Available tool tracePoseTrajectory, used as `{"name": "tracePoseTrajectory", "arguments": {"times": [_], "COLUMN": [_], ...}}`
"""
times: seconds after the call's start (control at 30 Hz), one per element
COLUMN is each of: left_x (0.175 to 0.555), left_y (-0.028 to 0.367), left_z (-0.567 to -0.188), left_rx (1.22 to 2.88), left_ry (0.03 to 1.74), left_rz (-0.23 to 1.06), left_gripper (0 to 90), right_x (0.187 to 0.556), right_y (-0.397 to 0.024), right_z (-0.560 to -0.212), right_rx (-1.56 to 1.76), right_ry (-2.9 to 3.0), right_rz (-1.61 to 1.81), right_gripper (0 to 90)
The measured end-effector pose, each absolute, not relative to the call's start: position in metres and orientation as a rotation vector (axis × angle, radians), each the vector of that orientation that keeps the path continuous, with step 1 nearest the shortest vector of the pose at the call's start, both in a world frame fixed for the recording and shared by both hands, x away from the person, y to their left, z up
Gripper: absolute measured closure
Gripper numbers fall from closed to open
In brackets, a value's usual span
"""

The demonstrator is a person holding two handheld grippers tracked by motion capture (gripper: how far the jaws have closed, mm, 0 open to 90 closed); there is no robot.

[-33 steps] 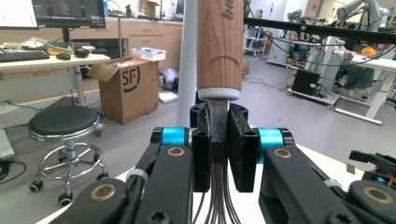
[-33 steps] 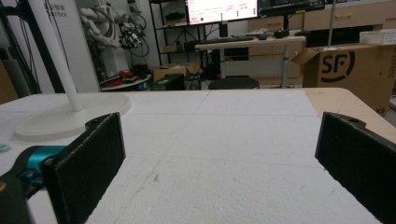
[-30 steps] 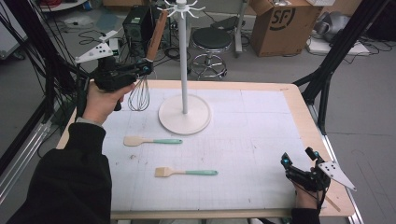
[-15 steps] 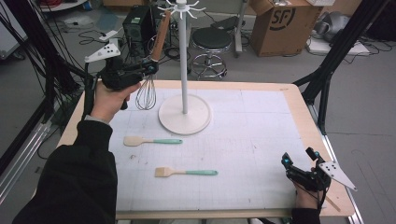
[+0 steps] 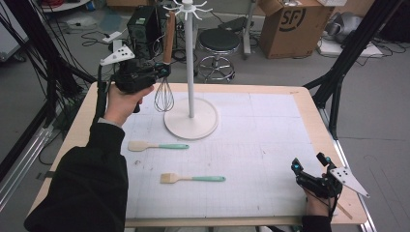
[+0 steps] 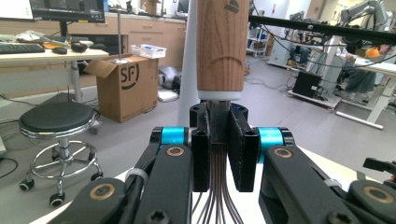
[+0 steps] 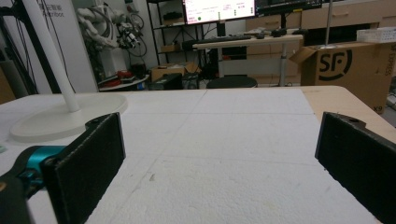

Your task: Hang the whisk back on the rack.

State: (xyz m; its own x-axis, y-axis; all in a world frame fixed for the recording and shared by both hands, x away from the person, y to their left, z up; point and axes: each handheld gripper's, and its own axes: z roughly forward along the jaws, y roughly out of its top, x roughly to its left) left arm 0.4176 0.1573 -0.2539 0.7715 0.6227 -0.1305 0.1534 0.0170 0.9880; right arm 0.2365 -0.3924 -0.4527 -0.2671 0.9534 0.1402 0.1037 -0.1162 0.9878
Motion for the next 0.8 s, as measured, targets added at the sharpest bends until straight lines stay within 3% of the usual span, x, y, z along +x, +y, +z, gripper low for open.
{"name": "tracePoseTrajectory", "arguments": {"times": [0.43, 0.8], "left_x": [0.422, 0.403], "left_y": [0.151, 0.154], "left_z": [-0.257, -0.247], "left_rx": [1.534, 1.54], "left_ry": [0.665, 0.602], "left_rz": [0.44, 0.483], "left_gripper": [79.5, 37.0], "right_x": [0.237, 0.237], "right_y": [-0.391, -0.39], "right_z": [-0.452, -0.452], "right_rx": [1.218, 1.219], "right_ry": [1.418, 1.425], "right_rz": [1.469, 1.473], "right_gripper": [0.4, 0.4]}}
